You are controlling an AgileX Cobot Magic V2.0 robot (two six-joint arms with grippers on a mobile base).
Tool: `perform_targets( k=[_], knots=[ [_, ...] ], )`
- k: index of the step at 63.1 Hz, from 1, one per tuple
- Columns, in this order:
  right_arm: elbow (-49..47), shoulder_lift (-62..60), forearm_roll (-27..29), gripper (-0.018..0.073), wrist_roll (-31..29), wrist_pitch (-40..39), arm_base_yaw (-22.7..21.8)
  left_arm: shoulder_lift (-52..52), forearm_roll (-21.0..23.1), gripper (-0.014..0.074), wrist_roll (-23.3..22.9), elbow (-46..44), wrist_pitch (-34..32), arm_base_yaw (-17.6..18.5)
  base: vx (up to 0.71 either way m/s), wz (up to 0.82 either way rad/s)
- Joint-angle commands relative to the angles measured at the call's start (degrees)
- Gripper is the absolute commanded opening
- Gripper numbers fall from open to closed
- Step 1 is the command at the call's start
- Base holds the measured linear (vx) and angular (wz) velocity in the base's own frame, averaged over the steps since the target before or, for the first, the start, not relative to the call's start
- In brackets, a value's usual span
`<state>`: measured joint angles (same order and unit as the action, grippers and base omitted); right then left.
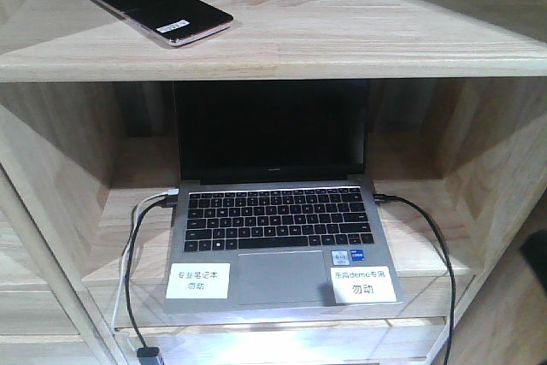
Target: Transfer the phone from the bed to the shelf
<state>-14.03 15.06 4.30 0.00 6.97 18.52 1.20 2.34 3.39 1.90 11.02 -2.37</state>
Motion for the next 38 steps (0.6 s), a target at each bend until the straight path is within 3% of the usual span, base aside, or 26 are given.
perform_targets(
  k=[1,24,38],
  knots=[
    [-0.97,0.55,-0.82,-0.0005,-0.67,-2.72,-4.72,0.41,0.54,0.0001,0.00,0.37,-4.26,-0.04,0.00,0.00],
    [8.38,-7.78,-0.82,-0.0005,-0.67,-3.36,-19.05,0.41,0.54,0.0001,0.00,0.37,-4.26,-0.04,0.00,0.00],
    [15.87,-14.60,-2.21,-0.0005,-0.44,-5.41,-20.37,0.41,0.54,0.0001,0.00,0.37,-4.26,-0.04,0.00,0.00]
  ],
)
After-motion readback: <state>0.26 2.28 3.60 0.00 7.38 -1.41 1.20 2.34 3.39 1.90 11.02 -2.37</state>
